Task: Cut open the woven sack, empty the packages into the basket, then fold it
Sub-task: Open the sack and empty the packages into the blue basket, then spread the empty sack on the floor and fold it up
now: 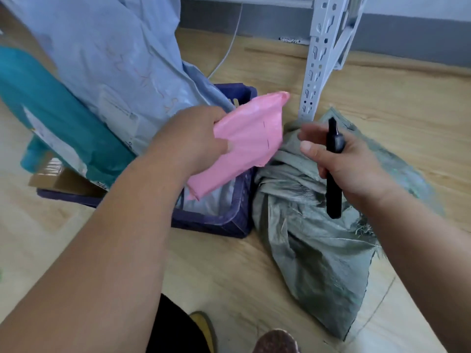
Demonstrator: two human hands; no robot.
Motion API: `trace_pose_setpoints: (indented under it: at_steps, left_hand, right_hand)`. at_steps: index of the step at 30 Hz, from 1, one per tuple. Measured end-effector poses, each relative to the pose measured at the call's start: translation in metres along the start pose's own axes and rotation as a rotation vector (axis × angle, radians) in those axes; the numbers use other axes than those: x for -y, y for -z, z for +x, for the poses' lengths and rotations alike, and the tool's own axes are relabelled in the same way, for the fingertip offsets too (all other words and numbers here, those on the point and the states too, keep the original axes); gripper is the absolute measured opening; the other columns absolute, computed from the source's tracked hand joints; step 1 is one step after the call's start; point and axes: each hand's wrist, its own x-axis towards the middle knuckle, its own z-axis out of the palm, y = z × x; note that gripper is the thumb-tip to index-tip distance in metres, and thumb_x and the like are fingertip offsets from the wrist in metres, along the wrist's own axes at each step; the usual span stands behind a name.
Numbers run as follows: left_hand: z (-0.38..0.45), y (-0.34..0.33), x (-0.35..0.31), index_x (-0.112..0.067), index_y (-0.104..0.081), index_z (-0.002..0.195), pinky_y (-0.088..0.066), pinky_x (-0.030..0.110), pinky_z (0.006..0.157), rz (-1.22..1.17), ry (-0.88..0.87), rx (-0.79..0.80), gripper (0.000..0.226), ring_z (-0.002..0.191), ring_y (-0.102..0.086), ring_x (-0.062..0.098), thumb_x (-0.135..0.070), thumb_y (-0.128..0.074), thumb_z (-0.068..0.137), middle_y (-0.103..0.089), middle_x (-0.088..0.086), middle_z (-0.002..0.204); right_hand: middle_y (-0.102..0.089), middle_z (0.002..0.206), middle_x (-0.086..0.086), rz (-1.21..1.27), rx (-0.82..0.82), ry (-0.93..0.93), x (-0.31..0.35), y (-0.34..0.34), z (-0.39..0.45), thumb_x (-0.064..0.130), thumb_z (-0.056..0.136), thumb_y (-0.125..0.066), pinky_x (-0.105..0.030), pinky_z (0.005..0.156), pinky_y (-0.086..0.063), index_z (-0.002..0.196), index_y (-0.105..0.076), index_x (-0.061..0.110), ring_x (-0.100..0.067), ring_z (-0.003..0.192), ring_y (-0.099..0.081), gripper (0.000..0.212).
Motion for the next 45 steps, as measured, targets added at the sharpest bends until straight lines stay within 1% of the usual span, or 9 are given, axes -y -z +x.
trace_pose_setpoints:
  at_steps: [6,14,20,27,29,32,37,41,45]
  left_hand:
    - [-0.012,-0.025,0.016,-0.011,-0.039,0.122,-0.036,0.037,0.071,0.130,0.232,-0.243,0.036,0.104,-0.058,0.037,-0.020,-0.057,0.092,-0.057,0.011,0.115]
    - [-0.004,-0.059,0.028,-0.009,-0.042,0.117,-0.034,0.034,0.068,0.046,0.168,-0.165,0.044,0.096,-0.059,0.036,-0.030,-0.068,0.088,-0.062,0.013,0.107]
    - [0.008,-0.064,0.034,-0.003,-0.045,0.116,-0.035,0.035,0.070,0.038,0.272,-0.148,0.050,0.102,-0.059,0.037,-0.035,-0.069,0.086,-0.061,0.016,0.113]
    - [0.001,-0.016,0.029,-0.014,-0.050,0.100,-0.038,0.026,0.069,-0.029,-0.022,-0.789,0.036,0.095,-0.053,0.020,-0.029,-0.074,0.079,-0.044,-0.003,0.102]
    - [0.008,0.004,0.037,-0.012,-0.054,0.106,-0.046,0.030,0.085,-0.117,-0.069,-0.927,0.032,0.101,-0.054,0.022,-0.023,-0.069,0.080,-0.049,0.002,0.111]
    - [0.029,0.032,0.050,-0.015,-0.052,0.122,-0.036,0.022,0.100,-0.132,-0.020,-0.973,0.042,0.120,-0.046,0.022,-0.023,-0.063,0.082,-0.046,0.005,0.129]
    - [0.063,0.078,0.065,-0.024,-0.041,0.140,-0.032,0.034,0.109,-0.024,0.047,-0.883,0.053,0.138,-0.029,0.024,-0.032,-0.057,0.089,-0.032,0.004,0.149]
    - [0.093,0.096,0.081,-0.040,-0.031,0.144,-0.011,0.063,0.113,0.090,0.208,-0.506,0.062,0.148,-0.002,0.030,-0.062,-0.046,0.088,-0.008,-0.002,0.160]
    - [0.112,0.059,0.091,-0.036,-0.035,0.143,-0.023,0.069,0.104,0.167,0.232,-0.082,0.079,0.137,-0.029,0.035,-0.074,-0.050,0.075,-0.035,0.002,0.148]
  right_hand:
    - [-0.069,0.091,0.011,-0.050,0.043,-0.025,-0.012,-0.046,0.002,0.009,0.088,-0.066,-0.013,0.047,-0.039,0.106,-0.069,0.019,0.005,0.045,-0.047,0.021]
    - [-0.066,0.081,0.010,-0.082,0.065,-0.056,-0.020,-0.066,0.004,0.005,0.088,-0.065,-0.013,0.045,-0.039,0.102,-0.069,0.018,0.007,0.044,-0.049,0.020]
    - [-0.070,0.096,0.004,-0.134,0.027,-0.101,-0.026,-0.051,0.004,0.008,0.089,-0.064,-0.012,0.046,-0.041,0.104,-0.070,0.020,0.006,0.045,-0.048,0.020]
    - [-0.071,0.100,0.013,-0.228,0.006,-0.021,-0.019,-0.049,0.004,0.012,0.087,-0.066,-0.019,0.062,-0.044,0.102,-0.068,0.030,0.007,0.056,-0.054,0.023]
    - [-0.070,0.099,0.016,-0.261,0.037,0.077,-0.009,-0.066,0.005,0.015,0.083,-0.071,-0.020,0.072,-0.045,0.100,-0.066,0.035,0.000,0.073,-0.061,0.028]
    - [-0.066,0.098,0.015,-0.333,0.066,0.221,0.017,-0.100,0.012,0.021,0.077,-0.076,-0.009,0.077,-0.044,0.111,-0.062,0.034,-0.005,0.088,-0.060,0.039]
    - [-0.056,0.095,0.003,-0.643,0.069,0.276,0.052,-0.140,0.032,0.031,0.073,-0.073,-0.033,0.067,-0.046,0.134,-0.039,0.032,-0.019,0.079,-0.054,0.069]
    - [-0.056,0.096,0.004,-0.894,0.125,0.170,0.048,-0.151,0.036,0.033,0.077,-0.072,-0.032,0.063,-0.043,0.137,-0.030,0.033,-0.019,0.078,-0.049,0.073]
    - [-0.064,0.111,0.001,-0.796,-0.012,0.117,0.044,-0.153,0.052,0.031,0.081,-0.070,-0.033,0.068,-0.047,0.133,-0.038,0.031,-0.025,0.090,-0.058,0.061]
